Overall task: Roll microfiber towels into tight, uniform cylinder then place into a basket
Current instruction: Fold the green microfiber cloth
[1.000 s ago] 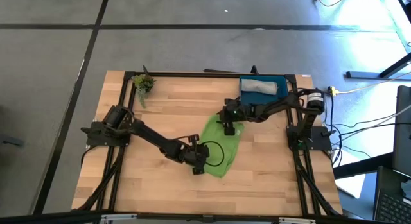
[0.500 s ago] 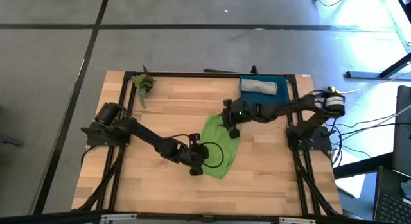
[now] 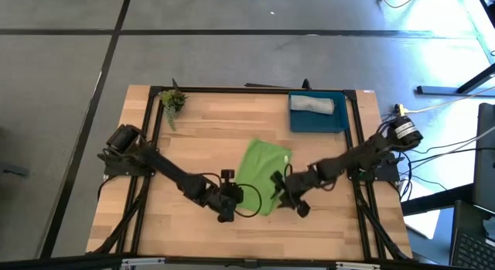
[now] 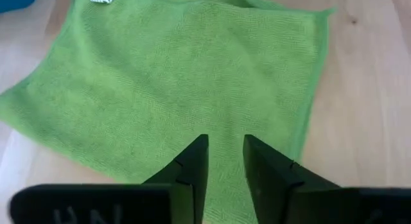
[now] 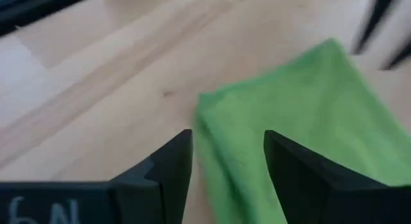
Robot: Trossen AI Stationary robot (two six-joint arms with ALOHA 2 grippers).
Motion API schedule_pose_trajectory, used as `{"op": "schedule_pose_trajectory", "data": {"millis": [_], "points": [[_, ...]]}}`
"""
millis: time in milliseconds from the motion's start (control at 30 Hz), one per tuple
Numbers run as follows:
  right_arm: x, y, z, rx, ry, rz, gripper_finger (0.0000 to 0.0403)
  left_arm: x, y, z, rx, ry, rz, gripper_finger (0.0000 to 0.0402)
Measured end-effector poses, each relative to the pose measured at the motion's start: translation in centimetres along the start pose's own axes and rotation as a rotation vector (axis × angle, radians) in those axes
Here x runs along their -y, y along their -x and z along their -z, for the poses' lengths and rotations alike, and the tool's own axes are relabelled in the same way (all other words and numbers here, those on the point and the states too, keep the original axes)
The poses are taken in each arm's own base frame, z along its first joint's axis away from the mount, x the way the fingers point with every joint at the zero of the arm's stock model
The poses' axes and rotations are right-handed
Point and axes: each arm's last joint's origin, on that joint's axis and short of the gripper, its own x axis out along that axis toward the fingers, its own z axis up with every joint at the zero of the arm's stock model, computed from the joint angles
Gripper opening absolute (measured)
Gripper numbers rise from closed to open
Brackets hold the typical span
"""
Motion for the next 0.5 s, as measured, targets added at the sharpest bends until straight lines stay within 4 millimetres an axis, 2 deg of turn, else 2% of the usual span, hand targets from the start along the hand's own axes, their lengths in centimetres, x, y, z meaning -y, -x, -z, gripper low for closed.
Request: {"op": "schedule_pose_trajectory", "data": {"millis": [100, 233, 500], "points": [[-1.3, -1.6, 0.1, 0.009, -0.006, -0.025, 0.0193, 0.5, 0.3, 0.1, 0.005, 0.021, 0.008, 0.0087], [-2.0, -3.6, 0.7, -0.013, 0.017, 0.047, 0.0193, 0.9, 0.5, 0.2, 0.013, 0.04, 0.013, 0.0087], [-2.4, -5.4, 1.9, -0.053, 0.005, 0.078, 0.0193, 1.2, 0.7, 0.2, 0.021, 0.069, 0.017, 0.0087]]}}
